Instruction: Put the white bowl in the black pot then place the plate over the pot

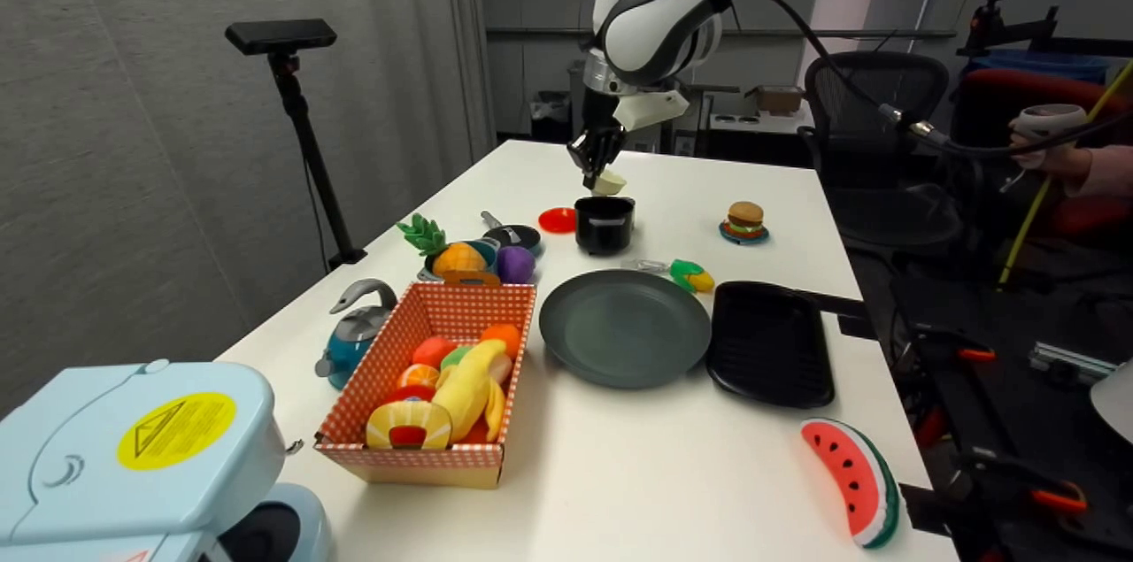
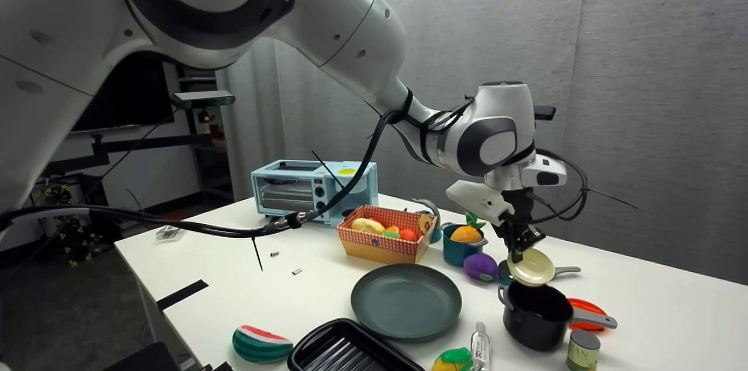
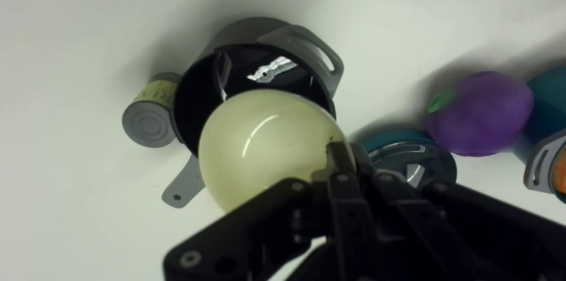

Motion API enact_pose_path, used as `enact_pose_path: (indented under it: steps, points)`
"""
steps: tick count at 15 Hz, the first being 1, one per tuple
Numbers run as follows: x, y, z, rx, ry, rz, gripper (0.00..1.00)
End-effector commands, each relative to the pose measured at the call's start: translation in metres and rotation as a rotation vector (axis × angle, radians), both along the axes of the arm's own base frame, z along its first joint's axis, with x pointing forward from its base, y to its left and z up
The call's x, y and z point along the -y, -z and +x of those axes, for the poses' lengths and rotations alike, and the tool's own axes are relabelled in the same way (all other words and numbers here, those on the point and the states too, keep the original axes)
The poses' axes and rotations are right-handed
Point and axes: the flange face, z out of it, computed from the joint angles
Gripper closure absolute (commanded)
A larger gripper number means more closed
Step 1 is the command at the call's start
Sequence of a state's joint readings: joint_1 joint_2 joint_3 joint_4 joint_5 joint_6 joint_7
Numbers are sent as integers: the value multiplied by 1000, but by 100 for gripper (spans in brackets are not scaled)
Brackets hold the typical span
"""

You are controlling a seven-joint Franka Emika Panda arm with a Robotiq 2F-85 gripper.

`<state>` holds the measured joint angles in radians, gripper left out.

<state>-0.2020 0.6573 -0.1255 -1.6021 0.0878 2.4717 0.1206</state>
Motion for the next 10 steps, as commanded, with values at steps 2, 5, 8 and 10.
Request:
enact_pose_path:
  steps: [2, 5, 8, 10]
  points:
    - [12, 4, 13, -3, 41, 21, 99]
    - [15, 9, 15, -4, 43, 18, 99]
    - [13, 12, 15, -16, 47, 22, 77]
    - [13, 14, 16, -33, 43, 24, 62]
